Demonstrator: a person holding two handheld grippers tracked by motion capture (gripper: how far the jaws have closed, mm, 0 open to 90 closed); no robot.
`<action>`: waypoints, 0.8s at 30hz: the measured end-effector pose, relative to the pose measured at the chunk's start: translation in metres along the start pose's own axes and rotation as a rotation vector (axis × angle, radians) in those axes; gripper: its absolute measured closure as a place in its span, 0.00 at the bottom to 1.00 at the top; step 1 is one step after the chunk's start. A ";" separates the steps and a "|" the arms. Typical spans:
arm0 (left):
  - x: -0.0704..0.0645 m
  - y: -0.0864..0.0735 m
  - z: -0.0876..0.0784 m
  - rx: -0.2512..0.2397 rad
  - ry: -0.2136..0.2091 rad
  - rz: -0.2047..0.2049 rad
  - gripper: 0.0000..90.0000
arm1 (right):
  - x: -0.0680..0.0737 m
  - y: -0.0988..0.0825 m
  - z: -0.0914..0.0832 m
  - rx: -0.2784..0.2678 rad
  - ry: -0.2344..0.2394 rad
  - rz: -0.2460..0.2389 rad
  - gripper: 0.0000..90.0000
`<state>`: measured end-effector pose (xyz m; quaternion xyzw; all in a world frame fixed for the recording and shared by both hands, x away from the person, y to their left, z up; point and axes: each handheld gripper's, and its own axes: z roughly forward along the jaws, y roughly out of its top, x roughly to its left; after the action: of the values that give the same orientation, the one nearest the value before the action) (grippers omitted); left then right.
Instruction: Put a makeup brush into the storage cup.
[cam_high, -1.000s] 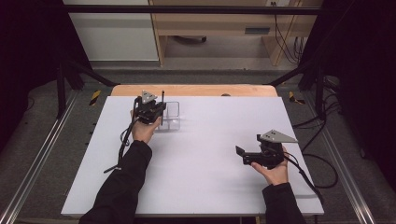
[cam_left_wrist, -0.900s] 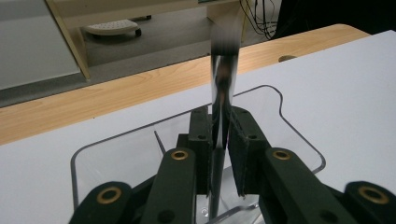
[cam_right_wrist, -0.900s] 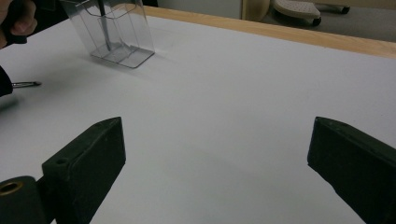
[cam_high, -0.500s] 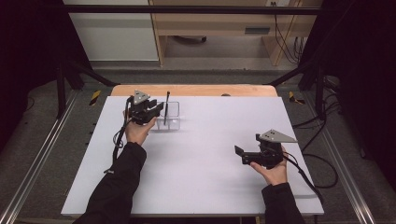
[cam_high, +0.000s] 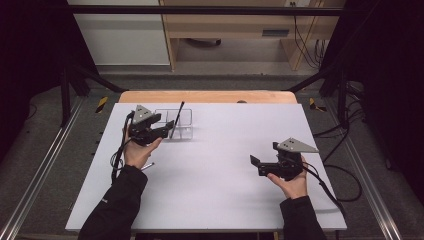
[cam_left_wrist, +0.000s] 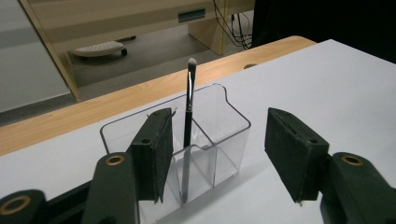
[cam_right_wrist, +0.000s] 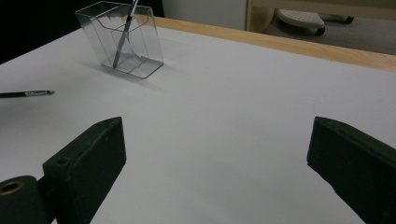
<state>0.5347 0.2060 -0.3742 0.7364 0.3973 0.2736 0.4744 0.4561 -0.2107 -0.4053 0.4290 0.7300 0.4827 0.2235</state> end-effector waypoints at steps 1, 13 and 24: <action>-0.001 -0.001 -0.004 -0.001 -0.008 -0.001 0.44 | 0.000 0.000 0.000 0.000 -0.001 -0.001 0.05; -0.009 -0.018 -0.037 0.000 -0.050 0.021 0.27 | 0.002 0.000 0.000 0.000 -0.001 0.002 0.05; -0.007 -0.039 -0.055 0.059 -0.053 0.047 0.16 | 0.002 0.001 -0.001 0.003 -0.001 0.008 0.06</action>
<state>0.4754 0.2352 -0.3879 0.7662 0.3753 0.2532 0.4561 0.4544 -0.2095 -0.4040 0.4322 0.7289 0.4825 0.2214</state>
